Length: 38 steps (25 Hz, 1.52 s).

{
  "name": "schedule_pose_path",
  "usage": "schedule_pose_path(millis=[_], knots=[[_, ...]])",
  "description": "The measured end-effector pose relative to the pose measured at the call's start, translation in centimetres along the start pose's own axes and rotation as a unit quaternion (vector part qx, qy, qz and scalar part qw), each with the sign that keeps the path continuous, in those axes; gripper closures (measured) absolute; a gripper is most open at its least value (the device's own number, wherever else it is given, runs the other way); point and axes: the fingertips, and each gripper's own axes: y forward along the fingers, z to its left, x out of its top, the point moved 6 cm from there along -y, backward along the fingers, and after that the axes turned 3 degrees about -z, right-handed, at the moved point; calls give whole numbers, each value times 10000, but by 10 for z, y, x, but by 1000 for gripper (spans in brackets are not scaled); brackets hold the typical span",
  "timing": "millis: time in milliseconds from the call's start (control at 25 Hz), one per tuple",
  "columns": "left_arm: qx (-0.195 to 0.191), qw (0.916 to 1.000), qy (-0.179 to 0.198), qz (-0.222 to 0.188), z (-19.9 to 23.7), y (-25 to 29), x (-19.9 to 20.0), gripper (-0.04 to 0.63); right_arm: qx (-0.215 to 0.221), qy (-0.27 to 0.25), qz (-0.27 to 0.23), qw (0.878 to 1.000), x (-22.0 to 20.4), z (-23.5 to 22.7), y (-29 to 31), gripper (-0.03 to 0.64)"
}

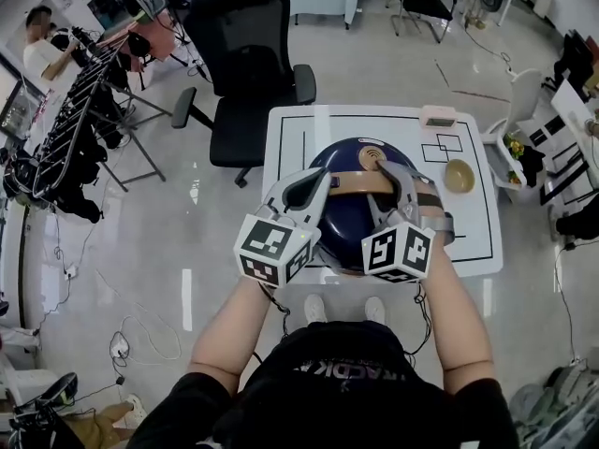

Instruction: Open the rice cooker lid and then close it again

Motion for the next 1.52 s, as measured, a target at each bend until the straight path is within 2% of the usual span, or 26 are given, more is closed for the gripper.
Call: schedule_pose_path(millis=[280,600,1160,1240,1320,1520], knots=[[-15,9998,-132,167,8,0,-19,592,75,-301,150,9994,2,16,9,471],[-94,9995,-309,64,12,-2,-28,593,81,-400,252,9988,4,22,10,469],[-179,9994,-299,51,12,-2,-27,592,-32,-563,233,9981,2,23,11,462],[-205,9994,-256,58,13,-4,-27,576,-48,-553,206,9982,3,23,9,460],[-267,9993,-264,21,13,-6,-25,526,-88,-550,167,9983,2,23,4,457],[-362,9989,-276,-132,13,-15,-14,488,-234,-348,136,9990,0,24,-19,454]])
